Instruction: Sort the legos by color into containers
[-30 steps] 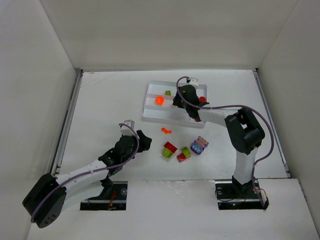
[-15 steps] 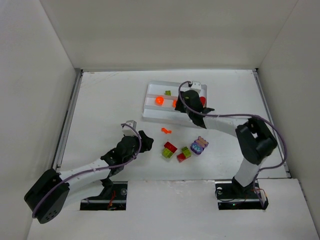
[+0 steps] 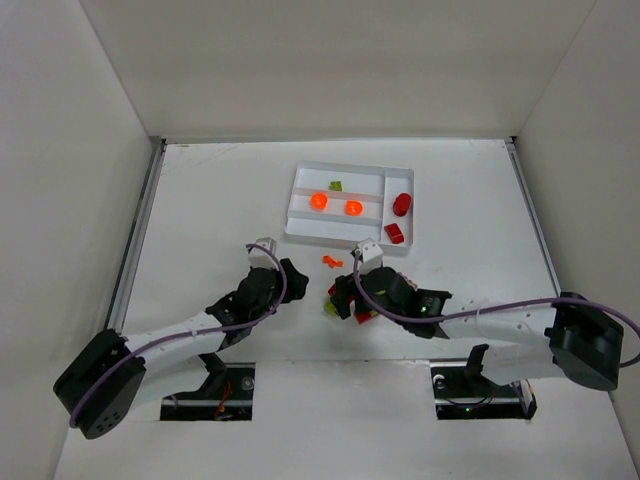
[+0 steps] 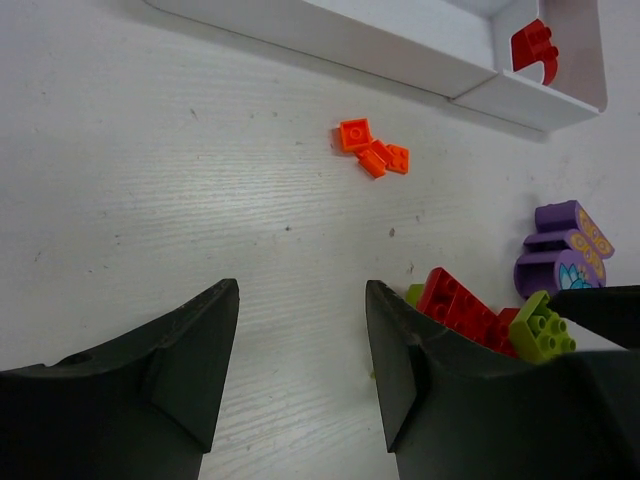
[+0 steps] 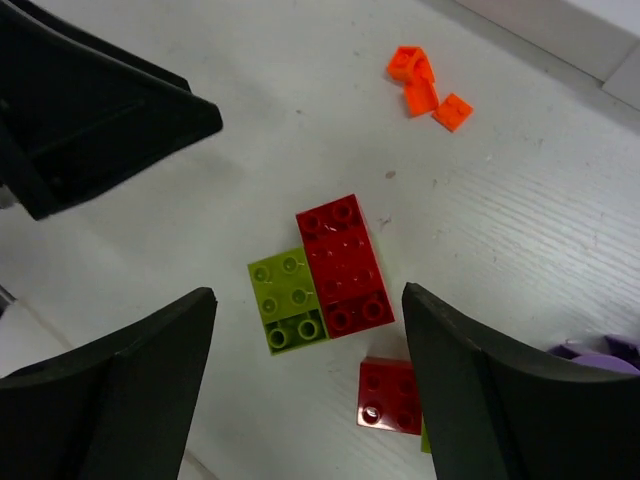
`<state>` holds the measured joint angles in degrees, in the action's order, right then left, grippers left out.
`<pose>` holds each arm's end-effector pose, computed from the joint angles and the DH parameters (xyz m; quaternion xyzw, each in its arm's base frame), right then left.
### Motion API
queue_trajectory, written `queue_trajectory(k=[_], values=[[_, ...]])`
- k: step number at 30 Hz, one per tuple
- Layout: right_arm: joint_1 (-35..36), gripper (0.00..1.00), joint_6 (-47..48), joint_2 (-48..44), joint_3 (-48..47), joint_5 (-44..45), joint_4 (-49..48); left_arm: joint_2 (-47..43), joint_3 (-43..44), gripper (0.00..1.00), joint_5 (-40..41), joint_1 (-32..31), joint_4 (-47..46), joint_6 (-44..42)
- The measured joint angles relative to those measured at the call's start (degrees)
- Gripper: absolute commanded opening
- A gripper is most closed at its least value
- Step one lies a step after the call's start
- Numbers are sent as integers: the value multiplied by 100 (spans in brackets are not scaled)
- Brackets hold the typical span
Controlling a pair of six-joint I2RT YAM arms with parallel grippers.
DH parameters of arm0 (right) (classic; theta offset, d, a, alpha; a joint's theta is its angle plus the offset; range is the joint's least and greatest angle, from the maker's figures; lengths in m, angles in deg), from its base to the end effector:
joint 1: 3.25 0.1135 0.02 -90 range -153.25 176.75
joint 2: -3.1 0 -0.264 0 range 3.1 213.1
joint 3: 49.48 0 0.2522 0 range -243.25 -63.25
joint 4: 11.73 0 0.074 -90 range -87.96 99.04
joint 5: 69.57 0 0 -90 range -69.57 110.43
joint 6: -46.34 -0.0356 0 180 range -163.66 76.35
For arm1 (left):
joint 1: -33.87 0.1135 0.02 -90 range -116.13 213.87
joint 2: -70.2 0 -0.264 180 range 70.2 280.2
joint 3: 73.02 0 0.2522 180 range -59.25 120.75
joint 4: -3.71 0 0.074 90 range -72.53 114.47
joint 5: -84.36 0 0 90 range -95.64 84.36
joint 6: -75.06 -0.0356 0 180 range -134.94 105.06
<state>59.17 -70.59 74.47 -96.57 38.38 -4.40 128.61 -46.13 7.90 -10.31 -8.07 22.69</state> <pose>0.1289 0.2231 0.2034 -0.1903 0.8444 0.2419 0.4384 0.1485 -0.1327 0.1698 -0.0213 0.8147 -0.3013 0.4950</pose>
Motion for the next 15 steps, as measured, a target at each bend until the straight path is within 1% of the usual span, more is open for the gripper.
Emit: queue_trajectory(k=[5,12,15], values=[[-7,94,118,297,-81,24,197,-170,229,51,-20,-39,352,61],[22,99,376,861,-439,-2,291,-640,323,51,-177,42,1069,256],[133,100,522,1126,-649,-37,321,-791,323,51,-216,116,1305,310]])
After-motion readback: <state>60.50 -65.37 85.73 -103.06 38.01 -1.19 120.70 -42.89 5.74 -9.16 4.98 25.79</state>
